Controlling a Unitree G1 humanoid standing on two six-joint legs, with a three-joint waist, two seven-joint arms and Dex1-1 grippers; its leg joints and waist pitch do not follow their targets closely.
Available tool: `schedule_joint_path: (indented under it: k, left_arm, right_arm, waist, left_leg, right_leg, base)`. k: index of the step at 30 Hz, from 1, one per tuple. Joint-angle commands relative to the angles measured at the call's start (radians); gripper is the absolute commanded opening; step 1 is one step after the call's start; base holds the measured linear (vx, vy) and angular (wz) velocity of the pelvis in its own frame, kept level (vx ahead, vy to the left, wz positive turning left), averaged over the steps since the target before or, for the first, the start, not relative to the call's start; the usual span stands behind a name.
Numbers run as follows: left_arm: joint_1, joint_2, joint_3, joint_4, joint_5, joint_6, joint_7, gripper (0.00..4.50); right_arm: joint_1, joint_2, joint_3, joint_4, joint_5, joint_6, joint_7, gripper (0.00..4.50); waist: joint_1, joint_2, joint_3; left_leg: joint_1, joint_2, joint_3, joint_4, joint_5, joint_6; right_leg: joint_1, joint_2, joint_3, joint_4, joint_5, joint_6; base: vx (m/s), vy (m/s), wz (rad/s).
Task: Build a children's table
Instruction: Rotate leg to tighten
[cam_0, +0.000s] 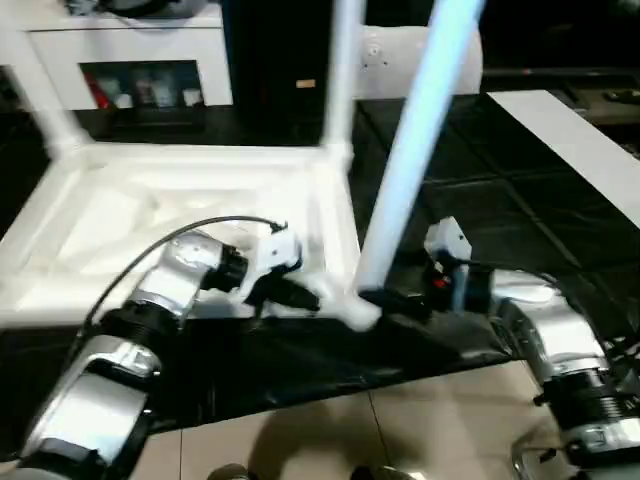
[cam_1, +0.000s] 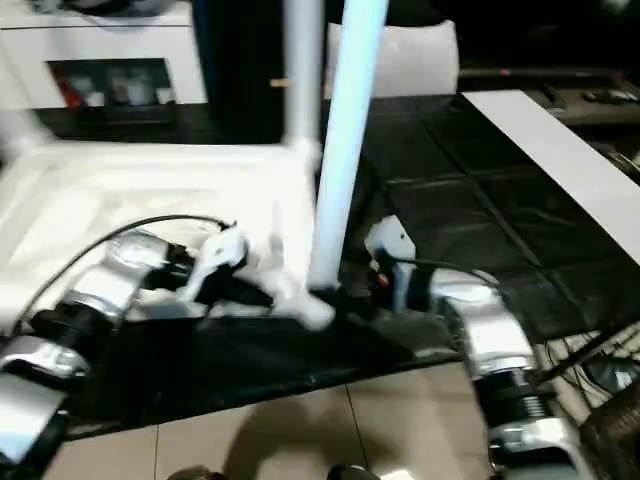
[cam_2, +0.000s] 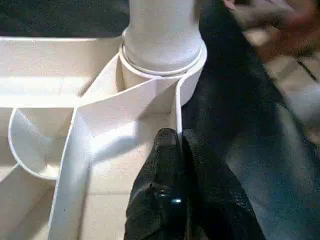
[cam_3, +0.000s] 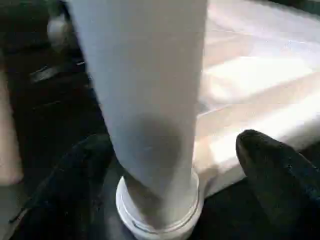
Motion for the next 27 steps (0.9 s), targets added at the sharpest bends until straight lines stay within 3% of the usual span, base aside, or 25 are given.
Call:
schedule_joint_path:
  k: [1, 2, 3, 5, 17, 23, 26, 27]
  left_arm:
    - [0.012, -0.007, -0.047, -0.023, 0.008, -0.019, -0.068, 0.0]
    - [0.011, -0.006, -0.052, -0.022, 0.011, -0.025, -0.076, 0.0]
    - [0.011, -0.006, -0.052, -0.022, 0.011, -0.025, -0.076, 0.0]
    - [0.008, -0.003, -0.057, -0.013, 0.012, -0.038, -0.096, 0.0]
    - [-0.001, -0.003, -0.065, -0.008, 0.016, -0.057, -0.116, 0.0]
    - [-0.003, -0.005, -0.062, 0.01, 0.021, -0.063, -0.1, 0.0]
    - [-0.006, -0.02, -0.043, 0.021, 0.022, -0.029, -0.039, 0.0]
    - [-0.01, -0.031, -0.028, 0.03, 0.021, -0.021, 0.004, 0.0]
  right_arm:
    - [-0.01, -0.016, 0.021, -0.008, 0.017, 0.006, 0.066, 3.9]
    - [-0.014, -0.021, 0.032, -0.004, 0.017, 0.009, 0.09, 3.9]
    - [-0.014, -0.021, 0.032, -0.004, 0.017, 0.009, 0.09, 3.56]
    - [-0.02, -0.03, 0.051, 0.001, 0.018, 0.01, 0.133, 3.56]
    - [-0.052, -0.033, 0.1, 0.036, 0.013, 0.004, 0.226, 2.48]
    - [-0.049, -0.031, 0.112, 0.04, 0.016, 0.012, 0.245, 2.03]
    - [-0.036, -0.019, 0.106, 0.026, 0.022, 0.042, 0.214, 1.99]
    - [-0.028, -0.007, 0.101, 0.018, 0.017, 0.06, 0.173, 1.98]
  waist:
    - [-0.001, -0.008, -0.071]
    - [0.001, -0.007, -0.071]
    - [0.003, -0.006, -0.071]
    - [0.004, -0.011, -0.072]
    - [0.013, -0.013, -0.075]
    - [0.023, -0.007, -0.076]
    - [0.024, -0.01, -0.076]
    - [0.024, -0.002, -0.074]
  left_leg:
    - [0.01, 0.042, -0.003, -0.075, -0.199, 0.06]
    - [0.011, 0.041, -0.003, -0.074, -0.199, 0.059]
    - [0.011, 0.041, -0.003, -0.074, -0.2, 0.055]
    - [0.011, 0.04, -0.003, -0.073, -0.2, 0.053]
    - [0.011, 0.04, -0.003, -0.072, -0.181, 0.051]
    - [0.012, 0.04, -0.003, -0.072, -0.18, 0.044]
    - [0.012, 0.039, -0.003, -0.072, -0.185, 0.042]
    - [0.013, 0.039, -0.004, -0.073, -0.187, 0.04]
  right_leg:
    - [0.059, -0.058, 0.052, -0.059, -0.332, -0.189]
    - [0.059, -0.059, 0.052, -0.057, -0.331, -0.189]
    - [0.059, -0.06, 0.052, -0.059, -0.342, -0.186]
    - [0.059, -0.061, 0.052, -0.06, -0.355, -0.181]
    - [0.059, -0.06, 0.052, -0.058, -0.343, -0.179]
    - [0.059, -0.059, 0.052, -0.056, -0.333, -0.177]
    - [0.06, -0.059, 0.051, -0.057, -0.338, -0.175]
    - [0.059, -0.058, 0.051, -0.059, -0.34, -0.177]
  base:
    - [0.0, 0.0, 0.0]
    - [0.0, 0.0, 0.0]
    - [0.0, 0.0, 0.0]
    - [0.0, 0.0, 0.0]
    - [0.0, 0.0, 0.0]
    - [0.0, 0.0, 0.0]
    - [0.0, 0.0, 0.0]
    - [0.0, 0.0, 0.0]
